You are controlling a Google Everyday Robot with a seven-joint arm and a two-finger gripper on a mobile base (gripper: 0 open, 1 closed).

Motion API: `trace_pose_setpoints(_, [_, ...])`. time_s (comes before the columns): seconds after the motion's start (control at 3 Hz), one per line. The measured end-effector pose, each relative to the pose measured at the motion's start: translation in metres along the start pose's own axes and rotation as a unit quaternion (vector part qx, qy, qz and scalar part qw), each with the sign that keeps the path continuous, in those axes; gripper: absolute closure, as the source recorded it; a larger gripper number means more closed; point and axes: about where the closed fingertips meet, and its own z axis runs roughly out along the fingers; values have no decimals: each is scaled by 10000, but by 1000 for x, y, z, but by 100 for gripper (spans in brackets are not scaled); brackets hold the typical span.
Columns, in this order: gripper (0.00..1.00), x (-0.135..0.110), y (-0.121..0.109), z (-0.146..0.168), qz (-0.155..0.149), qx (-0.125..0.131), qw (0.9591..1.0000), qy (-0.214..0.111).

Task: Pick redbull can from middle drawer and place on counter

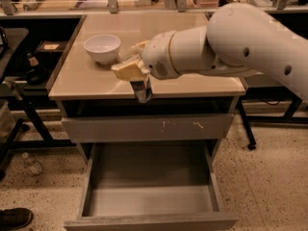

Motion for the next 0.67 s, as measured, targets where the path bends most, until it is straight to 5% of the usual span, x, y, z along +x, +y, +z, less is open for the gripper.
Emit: trace_pose_setpoints(0.67, [100, -23, -47, 22, -46, -231, 9997, -28])
